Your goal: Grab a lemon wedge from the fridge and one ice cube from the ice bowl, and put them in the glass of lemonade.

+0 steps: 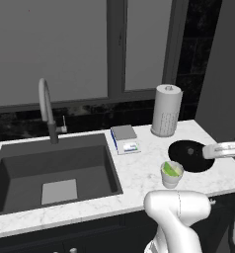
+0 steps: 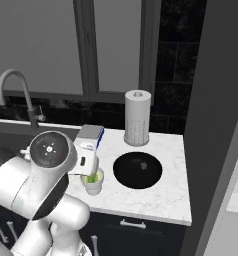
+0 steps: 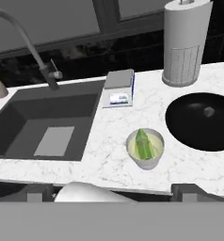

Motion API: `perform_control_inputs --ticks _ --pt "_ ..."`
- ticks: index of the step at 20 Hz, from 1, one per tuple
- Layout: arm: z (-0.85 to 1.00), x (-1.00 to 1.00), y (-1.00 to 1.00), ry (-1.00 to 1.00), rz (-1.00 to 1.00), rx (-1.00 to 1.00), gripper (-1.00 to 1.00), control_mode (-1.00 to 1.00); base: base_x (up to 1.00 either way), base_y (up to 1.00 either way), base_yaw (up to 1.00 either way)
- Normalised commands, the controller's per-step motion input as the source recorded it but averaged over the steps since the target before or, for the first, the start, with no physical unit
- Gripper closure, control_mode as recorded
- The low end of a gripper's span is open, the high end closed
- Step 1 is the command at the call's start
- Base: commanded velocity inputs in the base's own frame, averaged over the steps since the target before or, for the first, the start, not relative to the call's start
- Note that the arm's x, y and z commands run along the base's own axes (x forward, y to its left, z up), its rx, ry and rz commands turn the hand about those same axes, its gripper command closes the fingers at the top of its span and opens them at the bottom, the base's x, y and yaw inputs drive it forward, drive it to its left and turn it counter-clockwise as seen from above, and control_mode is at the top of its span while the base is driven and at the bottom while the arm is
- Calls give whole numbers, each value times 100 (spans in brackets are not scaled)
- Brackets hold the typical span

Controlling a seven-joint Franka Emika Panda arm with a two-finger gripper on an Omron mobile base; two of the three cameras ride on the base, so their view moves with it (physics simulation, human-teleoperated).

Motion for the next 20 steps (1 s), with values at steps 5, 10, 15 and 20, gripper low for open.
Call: perform_control_inputs --ticks 5,10,15,20 --pt "10 -99 30 -42 9 0 -100 -100 0 0 0" --pt "43 -76 82 -22 2 -21 -100 -100 0 0 0" --pt "49 -22 100 11 0 -48 -100 -100 0 0 0" --pt "10 -4 71 6 -1 -29 -100 -100 0 0 0"
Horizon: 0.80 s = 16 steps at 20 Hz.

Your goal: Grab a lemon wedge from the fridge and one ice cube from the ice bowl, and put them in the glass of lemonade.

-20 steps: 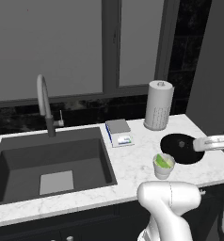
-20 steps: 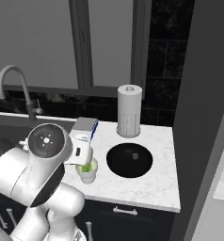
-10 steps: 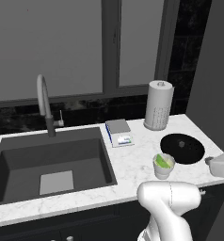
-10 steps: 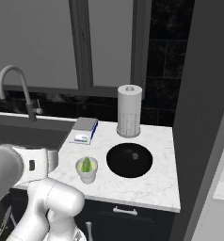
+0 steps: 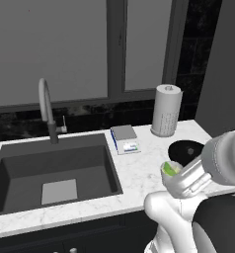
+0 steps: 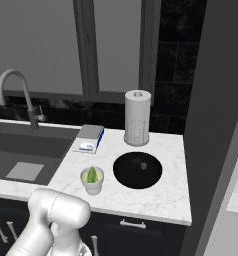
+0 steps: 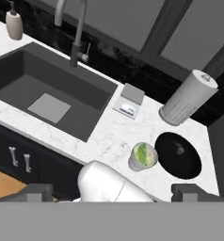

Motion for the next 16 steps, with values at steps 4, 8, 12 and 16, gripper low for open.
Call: perform_control_inputs --ticks 4,8,12,16 --pt "0 0 3 0 -3 3 -100 -100 0 0 0" --pt "0 14 0 -7 -13 19 -100 -100 0 0 0" --pt "-3 47 0 -14 -19 25 -100 -100 0 0 0" --pt "-19 62 0 -23 -15 28 -100 -100 0 0 0"
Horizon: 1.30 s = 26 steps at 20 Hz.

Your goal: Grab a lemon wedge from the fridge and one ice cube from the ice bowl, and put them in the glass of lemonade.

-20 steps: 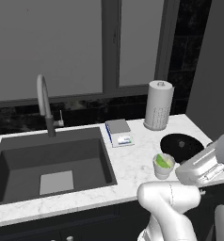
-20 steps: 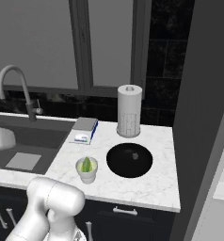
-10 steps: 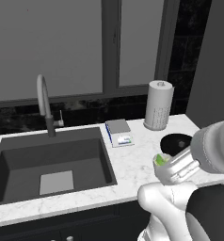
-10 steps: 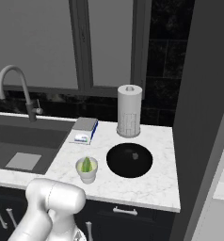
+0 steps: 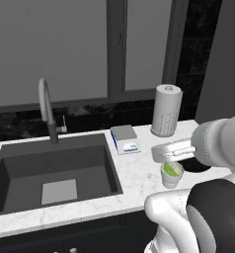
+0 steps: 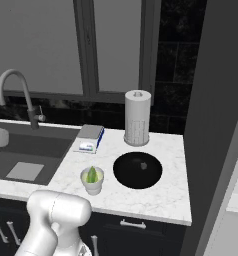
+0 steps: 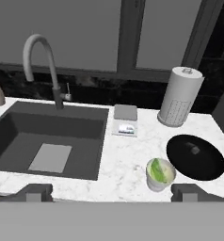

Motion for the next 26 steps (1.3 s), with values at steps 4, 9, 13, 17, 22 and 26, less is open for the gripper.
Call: perform_control_inputs --ticks 4,9,13,17,22,26 --pt "-19 51 0 -15 -10 11 -100 -100 0 0 0" --pt "-19 28 2 -6 -3 0 -100 -100 0 0 0" --pt "0 13 -5 0 0 2 -100 -100 0 0 0" --pt "0 35 -31 0 0 12 -100 -100 0 0 0" --pt "0 38 -46 0 0 16 -100 -100 0 0 0" --pt "-1 28 -54 0 0 13 -100 -100 0 0 0"
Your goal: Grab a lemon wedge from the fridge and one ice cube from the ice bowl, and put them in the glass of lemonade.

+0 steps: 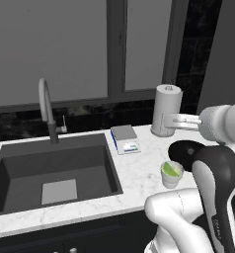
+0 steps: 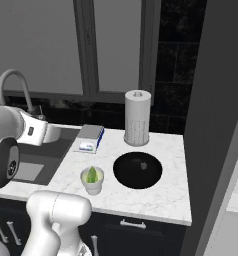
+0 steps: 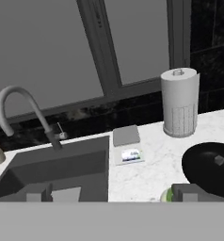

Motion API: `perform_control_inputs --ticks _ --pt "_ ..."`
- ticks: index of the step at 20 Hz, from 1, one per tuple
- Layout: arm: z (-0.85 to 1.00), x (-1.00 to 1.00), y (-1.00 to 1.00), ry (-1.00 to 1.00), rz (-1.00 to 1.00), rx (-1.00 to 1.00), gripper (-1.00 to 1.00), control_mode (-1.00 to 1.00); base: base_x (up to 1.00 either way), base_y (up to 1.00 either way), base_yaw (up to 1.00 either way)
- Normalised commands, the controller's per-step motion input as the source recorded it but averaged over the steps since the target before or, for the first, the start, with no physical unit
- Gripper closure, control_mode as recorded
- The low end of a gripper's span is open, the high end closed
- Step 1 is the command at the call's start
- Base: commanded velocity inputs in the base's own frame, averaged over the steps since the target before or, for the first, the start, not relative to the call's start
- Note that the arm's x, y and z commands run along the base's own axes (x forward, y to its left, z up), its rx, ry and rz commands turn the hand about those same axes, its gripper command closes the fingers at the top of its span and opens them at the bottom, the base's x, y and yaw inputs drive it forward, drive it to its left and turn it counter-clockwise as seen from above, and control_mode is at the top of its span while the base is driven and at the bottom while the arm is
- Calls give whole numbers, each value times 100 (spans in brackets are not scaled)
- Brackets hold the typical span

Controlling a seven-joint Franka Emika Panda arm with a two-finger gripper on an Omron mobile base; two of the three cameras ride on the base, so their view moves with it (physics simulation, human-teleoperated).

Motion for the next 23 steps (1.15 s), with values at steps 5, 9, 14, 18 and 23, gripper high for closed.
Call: perform_control_inputs --ticks 5,9,14,18,23 --pt "0 18 -25 0 -1 1 -100 -100 0 0 0" --pt "-3 6 -3 1 -3 0 -100 -100 0 0 0" --pt "-7 0 0 1 -4 0 -100 -100 0 0 0" --pt "0 0 0 0 0 0 -100 -100 0 0 0" --pt "0 0 0 0 0 0 -100 -100 0 0 0"
